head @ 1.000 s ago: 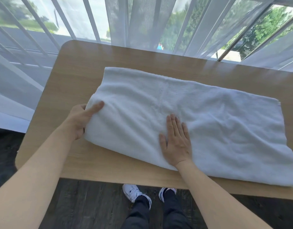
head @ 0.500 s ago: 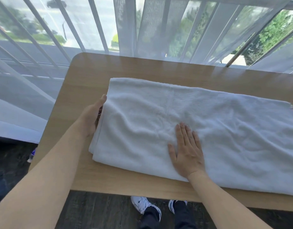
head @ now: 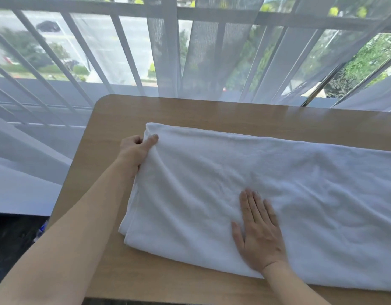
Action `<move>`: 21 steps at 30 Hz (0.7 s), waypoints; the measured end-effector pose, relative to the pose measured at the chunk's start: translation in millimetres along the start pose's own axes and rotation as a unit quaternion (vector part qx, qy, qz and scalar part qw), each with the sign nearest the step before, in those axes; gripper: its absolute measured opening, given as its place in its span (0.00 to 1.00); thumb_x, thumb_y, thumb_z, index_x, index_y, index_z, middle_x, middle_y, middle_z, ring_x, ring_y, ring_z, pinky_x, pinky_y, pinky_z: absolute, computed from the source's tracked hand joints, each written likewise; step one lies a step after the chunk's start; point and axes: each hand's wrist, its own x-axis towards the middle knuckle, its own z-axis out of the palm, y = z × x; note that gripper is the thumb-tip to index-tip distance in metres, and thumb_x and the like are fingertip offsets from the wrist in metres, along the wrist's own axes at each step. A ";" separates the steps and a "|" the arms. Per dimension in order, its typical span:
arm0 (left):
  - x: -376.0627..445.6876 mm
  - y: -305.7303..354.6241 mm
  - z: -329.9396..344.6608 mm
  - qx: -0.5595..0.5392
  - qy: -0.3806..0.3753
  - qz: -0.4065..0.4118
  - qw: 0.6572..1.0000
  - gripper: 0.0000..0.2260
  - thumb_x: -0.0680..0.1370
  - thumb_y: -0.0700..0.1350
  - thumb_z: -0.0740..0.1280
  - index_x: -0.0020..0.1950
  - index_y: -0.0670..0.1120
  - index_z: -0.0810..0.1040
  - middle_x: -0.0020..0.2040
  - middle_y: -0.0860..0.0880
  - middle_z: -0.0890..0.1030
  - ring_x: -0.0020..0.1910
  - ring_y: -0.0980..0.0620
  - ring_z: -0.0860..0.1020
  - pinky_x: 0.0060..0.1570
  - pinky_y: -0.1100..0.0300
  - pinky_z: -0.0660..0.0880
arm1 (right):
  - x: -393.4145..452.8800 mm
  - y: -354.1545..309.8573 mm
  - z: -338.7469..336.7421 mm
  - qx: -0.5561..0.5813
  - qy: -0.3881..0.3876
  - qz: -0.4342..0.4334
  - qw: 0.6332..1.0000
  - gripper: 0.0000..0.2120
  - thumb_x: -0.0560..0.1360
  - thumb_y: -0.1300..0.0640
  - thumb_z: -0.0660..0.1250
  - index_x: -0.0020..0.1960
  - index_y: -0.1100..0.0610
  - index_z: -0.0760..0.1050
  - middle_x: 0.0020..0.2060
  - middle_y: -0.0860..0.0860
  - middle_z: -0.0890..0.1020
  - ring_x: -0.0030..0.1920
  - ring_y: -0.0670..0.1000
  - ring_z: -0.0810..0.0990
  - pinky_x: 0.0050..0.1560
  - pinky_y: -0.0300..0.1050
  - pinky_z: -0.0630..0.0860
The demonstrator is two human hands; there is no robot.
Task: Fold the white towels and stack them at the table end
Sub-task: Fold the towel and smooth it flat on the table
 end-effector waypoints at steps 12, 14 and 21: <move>7.1 -24.1 -9.8 0.041 0.053 0.040 0.997 0.18 0.76 0.55 0.74 0.37 0.48 0.69 0.35 0.49 0.71 0.33 0.49 0.69 0.33 0.57 0.68 | 2.4 -0.3 -2.4 0.009 -0.017 0.003 1.000 0.34 0.80 0.43 0.53 0.81 0.57 0.53 0.81 0.51 0.55 0.81 0.50 0.51 0.78 0.55 0.52; -7.6 -21.8 -17.6 0.062 0.034 -0.001 0.998 0.24 0.71 0.67 0.73 0.42 0.47 0.72 0.35 0.51 0.73 0.32 0.51 0.70 0.31 0.57 0.68 | 3.4 -1.1 -3.7 0.011 -0.020 0.009 1.000 0.34 0.80 0.43 0.53 0.81 0.57 0.54 0.81 0.51 0.55 0.81 0.50 0.50 0.78 0.55 0.52; -96.0 -75.1 -53.4 0.253 -0.066 -0.032 0.965 0.27 0.65 0.75 0.71 0.49 0.54 0.81 0.44 0.57 0.84 0.44 0.53 0.83 0.39 0.56 0.75 | 3.8 -1.3 -6.8 0.009 -0.048 0.016 0.999 0.33 0.81 0.42 0.48 0.82 0.56 0.48 0.82 0.51 0.49 0.81 0.48 0.44 0.79 0.53 0.46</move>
